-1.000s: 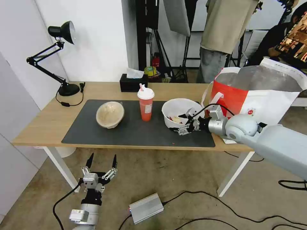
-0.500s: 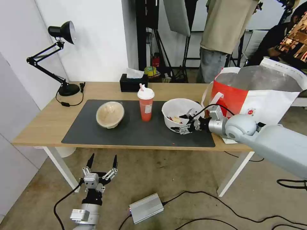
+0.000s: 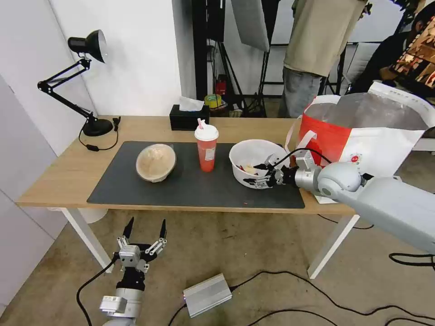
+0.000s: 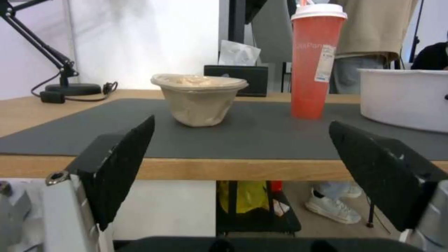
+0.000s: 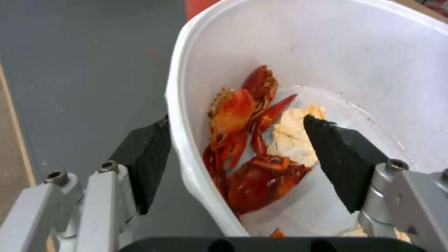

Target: Pick up the trash from the table and place it into the takeout bag.

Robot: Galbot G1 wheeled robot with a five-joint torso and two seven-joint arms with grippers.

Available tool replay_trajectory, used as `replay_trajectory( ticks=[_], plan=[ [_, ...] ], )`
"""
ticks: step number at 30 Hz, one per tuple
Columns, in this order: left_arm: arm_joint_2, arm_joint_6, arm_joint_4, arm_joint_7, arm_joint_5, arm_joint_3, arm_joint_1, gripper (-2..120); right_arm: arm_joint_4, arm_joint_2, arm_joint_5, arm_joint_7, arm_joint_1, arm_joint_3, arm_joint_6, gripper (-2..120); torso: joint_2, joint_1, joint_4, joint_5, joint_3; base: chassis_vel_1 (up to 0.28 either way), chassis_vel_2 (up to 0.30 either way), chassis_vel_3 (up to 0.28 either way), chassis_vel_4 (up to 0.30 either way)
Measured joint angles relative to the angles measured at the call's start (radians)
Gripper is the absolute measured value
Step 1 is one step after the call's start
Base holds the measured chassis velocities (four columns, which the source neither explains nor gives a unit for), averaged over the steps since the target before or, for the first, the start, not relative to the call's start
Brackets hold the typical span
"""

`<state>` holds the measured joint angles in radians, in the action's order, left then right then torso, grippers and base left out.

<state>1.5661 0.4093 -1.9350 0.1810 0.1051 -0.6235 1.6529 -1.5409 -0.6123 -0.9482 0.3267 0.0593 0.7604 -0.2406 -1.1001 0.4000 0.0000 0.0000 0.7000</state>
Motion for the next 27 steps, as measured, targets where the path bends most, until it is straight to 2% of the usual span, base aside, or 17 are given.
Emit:
replay_trajectory(
  ticks=[9,10,13,15,20,22,24,25,27],
  plan=[
    [0.000,0.000,0.007,0.000,0.001,-0.002,-0.004,100,0.035,-0.024,0.013,0.008,0.003,-0.001,0.003,73,0.000,0.000,0.0000,-0.0001,0.000,0.000,0.000,0.000,0.000],
    [0.000,0.001,0.008,0.000,0.001,-0.002,-0.004,100,0.039,-0.026,0.016,0.012,0.003,0.000,0.004,69,0.000,0.000,-0.0001,-0.0002,0.000,0.000,0.000,0.000,0.000],
    [0.001,0.002,0.010,0.000,0.001,-0.002,-0.004,100,0.044,-0.029,0.020,0.012,0.004,0.000,0.004,68,0.000,0.000,-0.0001,-0.0002,0.000,0.000,0.000,0.000,0.000],
    [0.002,0.003,0.013,0.000,0.000,-0.002,-0.006,100,0.055,-0.035,0.023,0.014,0.007,0.001,0.004,57,0.000,0.000,0.0002,-0.0001,0.000,0.000,0.000,0.000,0.000],
    [0.002,0.003,0.016,0.001,0.000,-0.002,-0.007,100,0.068,-0.041,0.031,0.016,0.013,0.004,0.002,50,0.000,0.000,0.0003,0.0000,0.000,0.000,0.000,0.000,0.000],
    [0.002,0.003,0.018,0.001,0.000,-0.003,-0.008,100,0.070,-0.043,0.033,0.017,0.014,0.005,-0.001,41,0.001,0.000,0.0002,0.0009,0.001,0.000,0.000,0.000,0.000],
    [0.002,0.003,0.019,0.001,0.000,-0.002,-0.008,100,0.071,-0.046,0.033,0.017,0.014,0.005,-0.001,33,0.000,0.000,0.0001,0.0000,0.000,0.000,0.000,0.000,0.000],
    [0.002,0.003,0.019,0.001,0.000,-0.002,-0.008,100,0.071,-0.046,0.033,0.017,0.014,0.005,-0.001,33,0.000,0.000,0.0001,0.0000,0.000,0.000,0.000,0.000,0.000],
    [0.003,0.003,0.020,0.001,0.000,-0.003,-0.009,100,0.072,-0.048,0.035,0.017,0.014,0.005,-0.001,23,0.000,0.000,0.0001,0.0002,0.000,0.000,0.000,0.000,0.000]
  ],
)
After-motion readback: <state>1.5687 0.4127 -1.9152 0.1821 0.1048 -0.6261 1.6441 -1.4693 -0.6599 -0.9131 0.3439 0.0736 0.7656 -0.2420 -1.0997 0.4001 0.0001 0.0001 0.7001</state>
